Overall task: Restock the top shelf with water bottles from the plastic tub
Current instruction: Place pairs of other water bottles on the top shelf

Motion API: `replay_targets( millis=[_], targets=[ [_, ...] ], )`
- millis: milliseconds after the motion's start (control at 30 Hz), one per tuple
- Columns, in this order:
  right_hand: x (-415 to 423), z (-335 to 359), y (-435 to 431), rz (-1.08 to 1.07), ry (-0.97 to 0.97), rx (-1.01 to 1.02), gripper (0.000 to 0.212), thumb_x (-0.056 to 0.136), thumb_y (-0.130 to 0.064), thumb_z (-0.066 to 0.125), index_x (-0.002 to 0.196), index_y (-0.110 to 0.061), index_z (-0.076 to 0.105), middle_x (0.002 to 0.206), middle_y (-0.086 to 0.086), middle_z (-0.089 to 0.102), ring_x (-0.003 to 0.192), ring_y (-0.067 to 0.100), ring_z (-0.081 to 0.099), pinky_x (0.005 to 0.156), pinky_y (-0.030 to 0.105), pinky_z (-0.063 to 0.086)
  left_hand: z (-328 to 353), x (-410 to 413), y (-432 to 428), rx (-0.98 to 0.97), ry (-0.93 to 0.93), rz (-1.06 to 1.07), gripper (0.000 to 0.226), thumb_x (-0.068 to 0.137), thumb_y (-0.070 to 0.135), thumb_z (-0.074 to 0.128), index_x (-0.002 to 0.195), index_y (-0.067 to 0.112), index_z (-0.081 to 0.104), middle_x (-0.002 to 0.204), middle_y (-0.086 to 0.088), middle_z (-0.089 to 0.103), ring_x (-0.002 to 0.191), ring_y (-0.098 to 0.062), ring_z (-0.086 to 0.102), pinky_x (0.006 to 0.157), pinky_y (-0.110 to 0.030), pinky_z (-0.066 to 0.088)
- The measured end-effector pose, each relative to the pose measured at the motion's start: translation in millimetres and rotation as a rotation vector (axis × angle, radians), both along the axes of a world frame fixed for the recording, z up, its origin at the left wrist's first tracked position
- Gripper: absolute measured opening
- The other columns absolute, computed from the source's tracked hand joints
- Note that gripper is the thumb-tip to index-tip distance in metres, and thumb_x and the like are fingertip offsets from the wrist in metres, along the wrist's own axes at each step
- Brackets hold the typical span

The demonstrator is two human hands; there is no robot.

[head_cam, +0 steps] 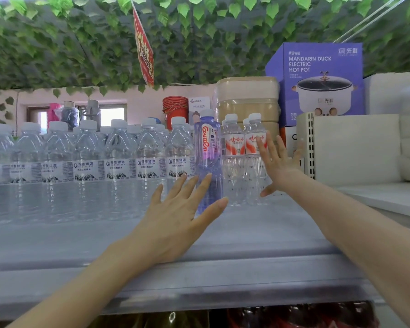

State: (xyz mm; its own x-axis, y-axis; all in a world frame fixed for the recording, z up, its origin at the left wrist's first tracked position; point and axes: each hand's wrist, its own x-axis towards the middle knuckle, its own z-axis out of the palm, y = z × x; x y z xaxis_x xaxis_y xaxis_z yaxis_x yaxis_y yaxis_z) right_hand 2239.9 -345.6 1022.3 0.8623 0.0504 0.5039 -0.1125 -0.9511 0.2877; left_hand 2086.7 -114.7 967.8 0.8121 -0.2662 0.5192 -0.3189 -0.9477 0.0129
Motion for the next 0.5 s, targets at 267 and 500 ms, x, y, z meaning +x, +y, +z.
replay_targets(
  millis=[267, 500],
  targets=[
    [-6.8, -4.0, -1.5, 0.105, -0.025, -0.005, 0.135, 0.067, -0.069, 0.065, 0.125, -0.021, -0.048, 0.136, 0.008, -0.049, 0.139, 0.038, -0.026, 0.103, 0.071, -0.006, -0.8, 1.5, -0.2, 0.003, -0.014, 0.006, 0.095, 0.056, 0.08, -0.016, 0.142, 0.041, -0.021, 0.156, 0.016, -0.014, 0.141, -0.004, -0.019, 0.113, -0.04, -0.012],
    [-55.8, -8.0, 22.4, 0.275, -0.076, -0.004, 0.108, 0.087, -0.057, 0.053, 0.132, -0.026, -0.041, 0.147, 0.01, -0.041, 0.137, 0.039, -0.03, 0.1, 0.064, -0.017, 1.6, -10.2, -3.5, 0.055, -0.194, 0.009, 0.084, 0.066, 0.069, -0.017, 0.146, 0.041, -0.011, 0.159, 0.009, 0.0, 0.145, -0.011, -0.007, 0.114, -0.042, -0.01]
  ],
)
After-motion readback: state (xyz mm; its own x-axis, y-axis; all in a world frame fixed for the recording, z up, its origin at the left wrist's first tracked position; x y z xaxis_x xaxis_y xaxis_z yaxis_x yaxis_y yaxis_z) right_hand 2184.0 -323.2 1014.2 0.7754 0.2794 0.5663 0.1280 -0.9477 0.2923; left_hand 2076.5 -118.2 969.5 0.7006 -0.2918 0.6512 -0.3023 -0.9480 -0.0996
